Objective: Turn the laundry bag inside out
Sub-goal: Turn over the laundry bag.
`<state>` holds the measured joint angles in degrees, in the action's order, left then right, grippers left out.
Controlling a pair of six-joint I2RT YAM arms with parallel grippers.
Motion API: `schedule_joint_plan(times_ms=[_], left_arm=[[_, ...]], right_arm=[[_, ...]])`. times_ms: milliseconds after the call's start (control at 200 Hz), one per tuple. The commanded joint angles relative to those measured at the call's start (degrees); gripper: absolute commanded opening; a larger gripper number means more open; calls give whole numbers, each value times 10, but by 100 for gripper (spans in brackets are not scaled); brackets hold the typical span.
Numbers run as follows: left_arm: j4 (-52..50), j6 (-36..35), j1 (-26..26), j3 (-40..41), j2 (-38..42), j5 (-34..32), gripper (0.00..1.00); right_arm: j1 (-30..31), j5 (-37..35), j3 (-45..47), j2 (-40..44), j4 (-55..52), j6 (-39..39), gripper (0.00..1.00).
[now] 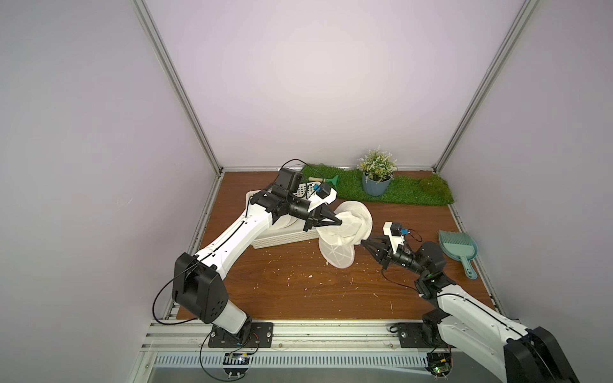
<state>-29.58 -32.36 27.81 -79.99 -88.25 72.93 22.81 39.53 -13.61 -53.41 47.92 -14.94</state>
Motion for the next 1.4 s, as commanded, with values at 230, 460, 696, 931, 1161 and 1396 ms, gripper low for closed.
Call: schedule_joint_plan(times_ms=[230, 460, 696, 931, 1161, 1396], left_arm=[[-6, 2, -12, -15, 17, 42, 0], [-6, 11, 6, -15, 58, 54, 0], [-6, 11, 28, -29, 78, 90, 0], [-7, -28, 53, -99, 60, 96, 0], [164, 141, 64, -60, 44, 4, 0], [905, 691, 42, 221, 83, -136, 0]], right_arm=[[-6, -31, -37, 29, -41, 37, 0], [-58, -126, -95, 26, -166, 90, 0], [-92, -111, -191, -61, -182, 97, 0], [-86, 30, -224, -154, -186, 95, 2], [-80, -72, -216, -172, -148, 12, 22], [-83, -156, -212, -122, -224, 14, 57]])
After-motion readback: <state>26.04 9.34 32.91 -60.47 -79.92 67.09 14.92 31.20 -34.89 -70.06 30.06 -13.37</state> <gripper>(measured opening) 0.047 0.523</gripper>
